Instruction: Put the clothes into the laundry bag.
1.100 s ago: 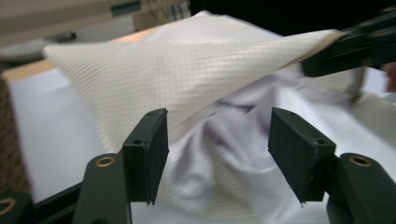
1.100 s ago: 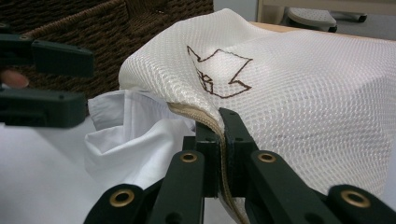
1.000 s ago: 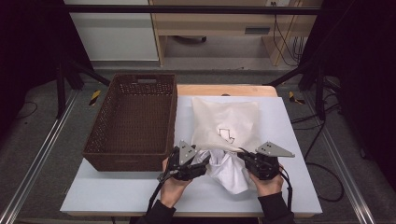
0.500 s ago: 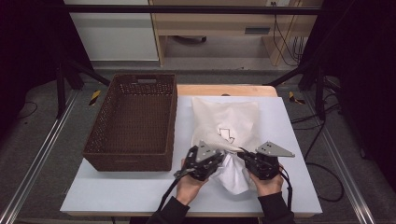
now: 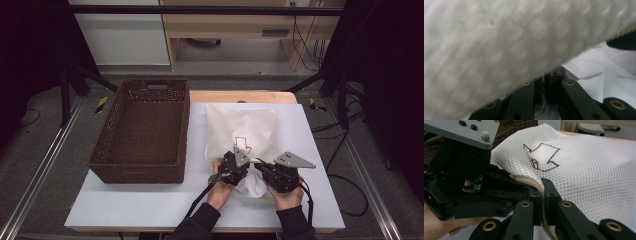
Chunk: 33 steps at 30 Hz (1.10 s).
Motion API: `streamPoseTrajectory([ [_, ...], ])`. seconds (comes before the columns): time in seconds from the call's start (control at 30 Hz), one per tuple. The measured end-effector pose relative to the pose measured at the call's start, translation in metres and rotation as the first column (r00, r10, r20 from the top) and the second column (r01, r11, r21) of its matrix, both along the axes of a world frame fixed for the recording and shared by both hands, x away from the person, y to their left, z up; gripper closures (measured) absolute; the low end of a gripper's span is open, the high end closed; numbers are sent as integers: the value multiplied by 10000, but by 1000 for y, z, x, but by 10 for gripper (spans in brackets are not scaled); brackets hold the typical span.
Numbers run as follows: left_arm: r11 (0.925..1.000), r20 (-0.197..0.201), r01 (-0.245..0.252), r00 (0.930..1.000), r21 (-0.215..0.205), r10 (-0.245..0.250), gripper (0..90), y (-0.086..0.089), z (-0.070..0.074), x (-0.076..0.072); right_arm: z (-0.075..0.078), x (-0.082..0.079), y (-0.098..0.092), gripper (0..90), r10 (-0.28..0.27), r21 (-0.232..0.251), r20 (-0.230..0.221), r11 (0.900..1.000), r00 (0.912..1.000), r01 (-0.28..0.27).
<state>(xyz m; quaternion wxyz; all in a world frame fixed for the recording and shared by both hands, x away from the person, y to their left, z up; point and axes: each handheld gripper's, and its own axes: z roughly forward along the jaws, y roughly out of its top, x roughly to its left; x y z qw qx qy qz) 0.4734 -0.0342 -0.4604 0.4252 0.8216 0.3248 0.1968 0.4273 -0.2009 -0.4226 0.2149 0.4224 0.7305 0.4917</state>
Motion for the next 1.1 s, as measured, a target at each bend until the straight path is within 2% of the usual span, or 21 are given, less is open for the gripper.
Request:
streamPoseTrajectory([
  [0.1,9998,-122,73,9999,-200,-75,819,1,0,-1,0,0,0,871,-10,1,-16,10000,10000,10],
  [0.17,9982,-241,383,9989,-461,-394,676,6,2,-4,-1,-1,-1,871,-28,53,-46,10000,10000,28],
  [0.3,9959,-5,452,9990,-779,-454,483,27,16,-24,-1,0,-3,871,-63,64,-24,10000,10000,63],
  [0.33,9957,242,436,9988,-817,-418,460,36,21,-32,0,0,-3,871,-87,73,-32,9999,10000,87],
  [0.43,9940,441,267,9988,-1065,-221,400,59,32,-46,0,-1,-3,871,-101,43,-12,9999,9999,101],
  [0.53,9914,532,-166,9983,-1299,236,396,83,37,-53,-1,-1,-2,871,-91,-13,9,10000,10000,91],
  [0.6,9922,517,-595,9965,-1095,655,409,94,33,-51,-1,0,-2,871,-105,-17,-3,9999,9999,105],
  [0.63,9924,364,-797,9958,-941,835,423,97,29,-49,-1,0,-2,871,-88,-14,0,10000,10000,88],
  [0.7,9881,-290,-771,9968,-1332,739,467,102,16,-42,-1,0,-2,871,-91,-10,-6,10000,10000,91],
  [0.8,9927,-613,-520,9971,-1091,455,530,95,3,-36,-1,0,-2,871,-104,-18,-50,9999,9999,104],
  [0.9,9960,-845,-442,9957,-771,377,545,85,-8,-30,-1,0,-2,870,-104,-2,-55,9999,9999,104],
  [0.97,9942,-972,-471,9946,-966,377,543,81,-10,-26,-1,0,-2,871,-103,13,-47,9999,9999,103],
  [1.03,9884,-889,-517,9953,-1426,392,539,79,-8,-22,-1,0,-2,871,-96,-2,-40,10000,9999,96],
  [1.07,9867,-938,-526,9948,-1541,384,529,77,-7,-20,-1,0,-2,871,-91,3,-49,10000,9999,91],
  [1.1,9875,-1053,-552,9936,-1476,398,528,75,-6,-17,-1,0,-2,871,-80,4,-51,10000,10000,80],
])
